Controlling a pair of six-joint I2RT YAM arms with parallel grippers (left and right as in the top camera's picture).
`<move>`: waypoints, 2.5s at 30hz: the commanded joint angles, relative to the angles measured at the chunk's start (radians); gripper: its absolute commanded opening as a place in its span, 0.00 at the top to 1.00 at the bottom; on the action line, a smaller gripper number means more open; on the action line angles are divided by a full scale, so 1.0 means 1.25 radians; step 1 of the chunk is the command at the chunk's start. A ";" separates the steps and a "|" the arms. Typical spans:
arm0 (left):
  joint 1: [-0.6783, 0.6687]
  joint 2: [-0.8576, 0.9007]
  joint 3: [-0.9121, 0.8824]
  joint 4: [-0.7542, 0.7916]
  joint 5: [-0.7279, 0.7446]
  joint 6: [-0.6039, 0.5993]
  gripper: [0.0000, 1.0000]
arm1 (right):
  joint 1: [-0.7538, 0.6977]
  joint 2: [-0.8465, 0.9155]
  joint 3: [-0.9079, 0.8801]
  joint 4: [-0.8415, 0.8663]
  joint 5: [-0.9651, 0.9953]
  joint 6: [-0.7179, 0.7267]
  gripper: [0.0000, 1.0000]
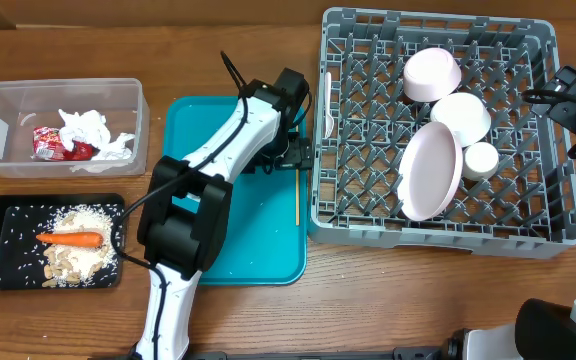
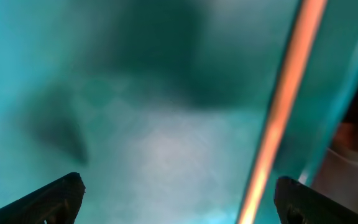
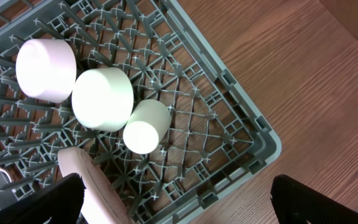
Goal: Sort waste into correct bins and load items into the dishwasher rack
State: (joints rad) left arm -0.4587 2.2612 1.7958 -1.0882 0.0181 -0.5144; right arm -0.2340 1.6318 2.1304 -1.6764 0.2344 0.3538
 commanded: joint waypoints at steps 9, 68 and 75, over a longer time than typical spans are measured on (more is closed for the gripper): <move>-0.004 0.056 0.005 0.009 0.011 0.038 0.00 | -0.002 -0.001 -0.003 0.002 -0.001 -0.005 0.00; 0.500 -0.422 0.194 -0.481 -0.086 -0.088 0.00 | -0.002 -0.001 -0.003 0.022 -0.352 0.062 0.00; 0.659 -0.422 0.161 -0.481 -0.021 -0.079 0.00 | 0.189 0.001 -0.003 0.059 -0.562 -0.045 0.00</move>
State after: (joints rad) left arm 0.3222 1.7355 2.0083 -1.6871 -0.0364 -0.6037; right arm -0.1223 1.6325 2.1223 -1.5955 -0.4549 0.3397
